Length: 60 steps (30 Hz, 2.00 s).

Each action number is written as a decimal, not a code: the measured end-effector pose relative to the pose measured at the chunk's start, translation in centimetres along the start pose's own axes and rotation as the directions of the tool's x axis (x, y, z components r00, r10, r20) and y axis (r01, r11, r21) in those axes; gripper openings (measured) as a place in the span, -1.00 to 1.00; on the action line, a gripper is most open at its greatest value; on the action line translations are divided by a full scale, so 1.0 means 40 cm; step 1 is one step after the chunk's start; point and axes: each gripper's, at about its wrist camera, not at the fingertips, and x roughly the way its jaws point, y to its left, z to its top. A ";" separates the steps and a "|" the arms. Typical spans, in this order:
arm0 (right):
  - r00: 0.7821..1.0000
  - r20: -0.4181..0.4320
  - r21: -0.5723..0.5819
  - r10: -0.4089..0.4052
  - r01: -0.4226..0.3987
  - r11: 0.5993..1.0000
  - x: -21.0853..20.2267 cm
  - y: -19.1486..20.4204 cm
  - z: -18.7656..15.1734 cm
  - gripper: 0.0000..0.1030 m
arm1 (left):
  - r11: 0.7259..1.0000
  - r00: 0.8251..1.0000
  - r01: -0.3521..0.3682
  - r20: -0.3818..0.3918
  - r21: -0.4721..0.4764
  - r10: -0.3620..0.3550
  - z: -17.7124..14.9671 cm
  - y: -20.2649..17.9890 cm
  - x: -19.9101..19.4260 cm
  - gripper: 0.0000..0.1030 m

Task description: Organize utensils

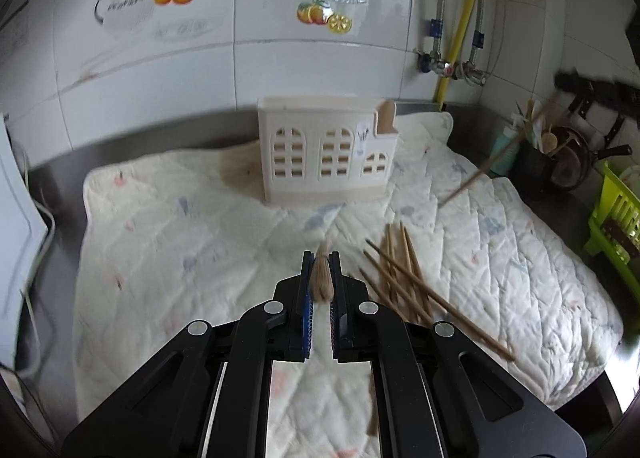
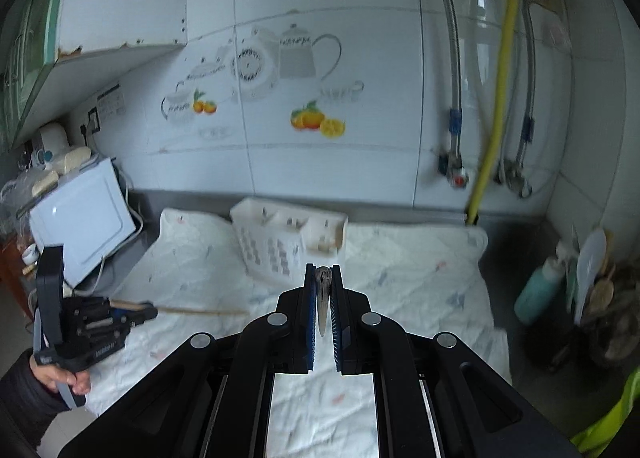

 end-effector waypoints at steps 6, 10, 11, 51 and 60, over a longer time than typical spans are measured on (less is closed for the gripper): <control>0.999 0.042 -0.018 -0.014 0.014 1.000 0.049 0.008 0.141 -0.87 | 1.000 1.000 0.000 0.018 0.019 0.000 0.066 0.015 0.004 -0.89; 0.999 0.032 -0.017 -0.023 0.024 1.000 0.107 0.017 0.208 -0.87 | 0.999 0.999 -0.004 0.038 0.037 0.002 0.109 0.019 -0.002 -0.89; 0.999 0.023 -0.013 -0.024 0.025 1.000 0.128 0.017 0.221 -0.87 | 0.999 0.999 -0.005 0.046 0.042 0.003 0.121 0.019 -0.006 -0.89; 1.000 -0.005 -0.045 -0.029 0.028 0.999 0.128 0.027 -0.014 -0.16 | 0.997 0.984 -0.050 0.171 -0.053 0.058 0.465 0.083 0.158 -0.88; 0.994 -0.113 -0.008 0.000 -0.001 1.000 0.118 0.058 -0.223 -0.16 | 0.998 0.975 -0.048 0.214 -0.039 0.056 0.439 0.055 0.062 -0.74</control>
